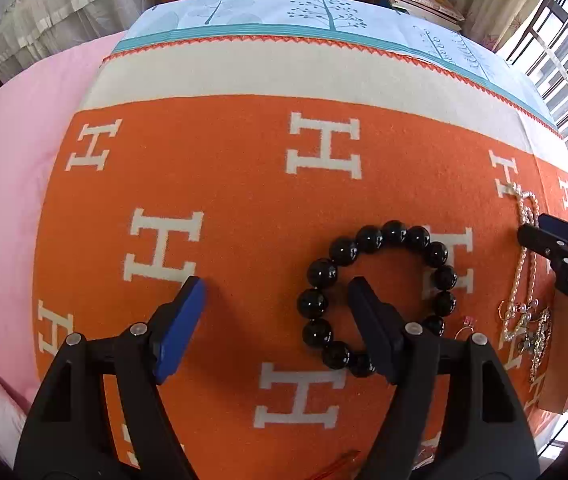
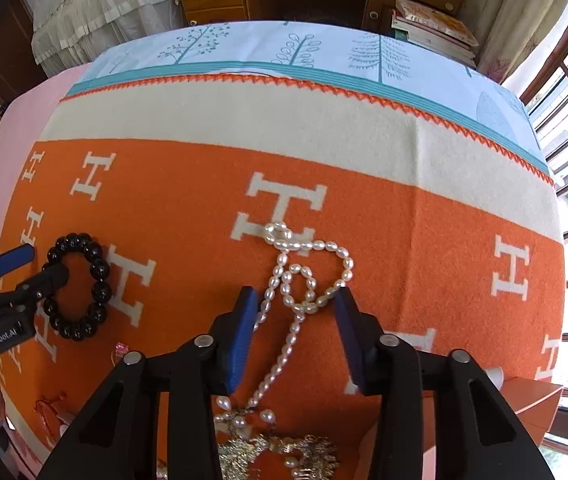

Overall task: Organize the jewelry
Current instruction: 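Grasp the black bead bracelet with the left gripper while the right gripper grasps the pearl necklace, then lower the bead bracelet into the pink box with the left gripper while the right drops the necklace in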

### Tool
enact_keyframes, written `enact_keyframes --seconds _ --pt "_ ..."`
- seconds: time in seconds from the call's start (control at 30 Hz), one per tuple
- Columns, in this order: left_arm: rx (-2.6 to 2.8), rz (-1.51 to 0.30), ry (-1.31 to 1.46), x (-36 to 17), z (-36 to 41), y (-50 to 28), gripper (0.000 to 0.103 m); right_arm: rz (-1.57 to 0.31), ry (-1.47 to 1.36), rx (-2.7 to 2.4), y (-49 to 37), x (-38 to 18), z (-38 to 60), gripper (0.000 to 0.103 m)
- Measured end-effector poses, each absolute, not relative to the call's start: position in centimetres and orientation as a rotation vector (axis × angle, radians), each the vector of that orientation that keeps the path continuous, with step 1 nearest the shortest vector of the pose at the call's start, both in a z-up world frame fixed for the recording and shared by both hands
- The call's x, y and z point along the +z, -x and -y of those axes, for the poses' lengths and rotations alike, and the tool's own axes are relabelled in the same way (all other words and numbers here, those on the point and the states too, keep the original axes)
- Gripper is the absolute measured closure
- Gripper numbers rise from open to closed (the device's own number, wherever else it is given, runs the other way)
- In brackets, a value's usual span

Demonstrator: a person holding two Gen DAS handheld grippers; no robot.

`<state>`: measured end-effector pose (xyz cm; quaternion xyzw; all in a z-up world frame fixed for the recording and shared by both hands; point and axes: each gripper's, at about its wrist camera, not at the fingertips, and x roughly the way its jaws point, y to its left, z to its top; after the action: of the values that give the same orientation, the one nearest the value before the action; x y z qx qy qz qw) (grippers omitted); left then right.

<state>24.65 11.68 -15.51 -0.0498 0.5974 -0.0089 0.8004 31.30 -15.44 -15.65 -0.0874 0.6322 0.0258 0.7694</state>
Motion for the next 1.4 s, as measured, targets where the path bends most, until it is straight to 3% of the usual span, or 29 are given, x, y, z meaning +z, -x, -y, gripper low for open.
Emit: enact_keyframes --seconds 0.33,0.47,0.53,0.57,0.6,0.67,0.93,1.4 --pt "-0.022 -1.294 0.126 -15.5 -11.5 -24.5 0.031 -1.358 0.116 0.007 -31.5 -15.2 16.2 0.067" --pt "-0.023 -1.295 0.129 -15.4 -11.6 -24.4 0.031 -1.337 0.087 0.006 -31.7 -15.1 16.0 0.089" --pt "-0.025 -1.294 0.137 -15.3 -11.5 -24.3 0.034 -1.329 0.075 0.011 -31.7 -15.0 16.0 0.091" --pt "-0.028 -1.290 0.137 -15.2 -11.5 -24.2 0.044 -1.324 0.066 0.014 -31.6 -15.0 16.2 0.096" --pt "-0.033 -1.275 0.132 -14.9 -11.2 -24.0 0.066 -1.310 0.053 0.015 -31.5 -14.7 16.3 0.098" --pt "-0.046 -1.282 0.121 -14.5 -10.5 -23.7 0.090 -1.295 0.017 0.025 -31.2 -14.0 16.7 0.098" --pt "-0.072 -1.233 0.123 -11.5 -9.1 -21.6 0.091 -1.140 -0.026 0.088 -27.8 -6.8 17.0 0.098" --pt "-0.235 -1.006 0.086 3.5 -2.7 -16.2 0.091 -0.802 -0.099 0.193 -16.8 10.6 20.3 0.098"
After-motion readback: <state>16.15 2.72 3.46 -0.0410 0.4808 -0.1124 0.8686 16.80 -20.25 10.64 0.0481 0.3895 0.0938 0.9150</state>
